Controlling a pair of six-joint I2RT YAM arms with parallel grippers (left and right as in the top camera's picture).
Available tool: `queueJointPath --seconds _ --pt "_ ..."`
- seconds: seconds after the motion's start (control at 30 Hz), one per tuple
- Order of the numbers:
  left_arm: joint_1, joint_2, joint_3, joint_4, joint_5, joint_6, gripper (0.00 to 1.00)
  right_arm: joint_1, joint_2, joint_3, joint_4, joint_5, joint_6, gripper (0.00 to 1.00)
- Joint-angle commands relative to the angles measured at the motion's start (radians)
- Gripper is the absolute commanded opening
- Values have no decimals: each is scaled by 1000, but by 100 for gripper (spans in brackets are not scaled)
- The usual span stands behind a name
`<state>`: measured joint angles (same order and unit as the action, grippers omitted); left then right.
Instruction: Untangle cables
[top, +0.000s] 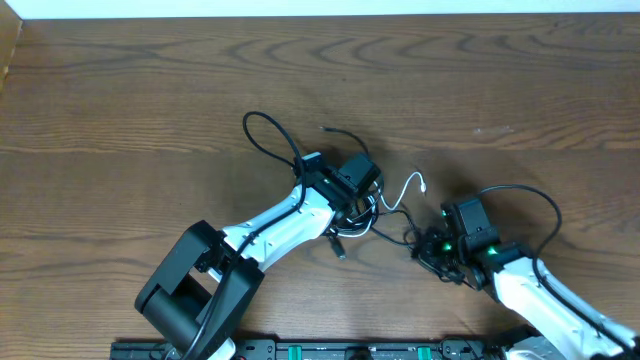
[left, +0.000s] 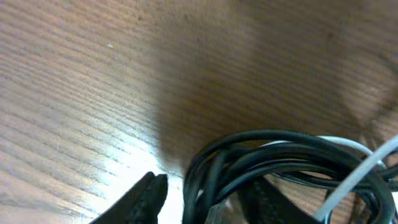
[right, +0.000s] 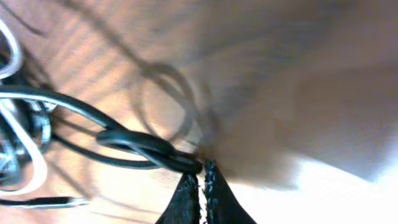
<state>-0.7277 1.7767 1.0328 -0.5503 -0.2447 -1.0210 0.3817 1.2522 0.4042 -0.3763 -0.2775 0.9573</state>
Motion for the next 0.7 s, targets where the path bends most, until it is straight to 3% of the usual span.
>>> queueJointPath --seconds 0.0,0.1,0.23,0.47,0.67 --pt "9 13 11 0 -89 -2 45 -8 -37 -27 -97 191 -36 1" --pt "9 13 11 -1 -87 -2 41 -8 -75 -26 -98 154 -86 1" --pt "9 13 11 -1 -60 -2 8 -8 -133 -24 -26 -64 -187 1" --pt "8 13 11 2 -6 -3 8 -8 -214 -25 151 -387 -207 20" --pt "8 13 11 14 35 -13 8 47 -206 -25 227 -362 19 19"
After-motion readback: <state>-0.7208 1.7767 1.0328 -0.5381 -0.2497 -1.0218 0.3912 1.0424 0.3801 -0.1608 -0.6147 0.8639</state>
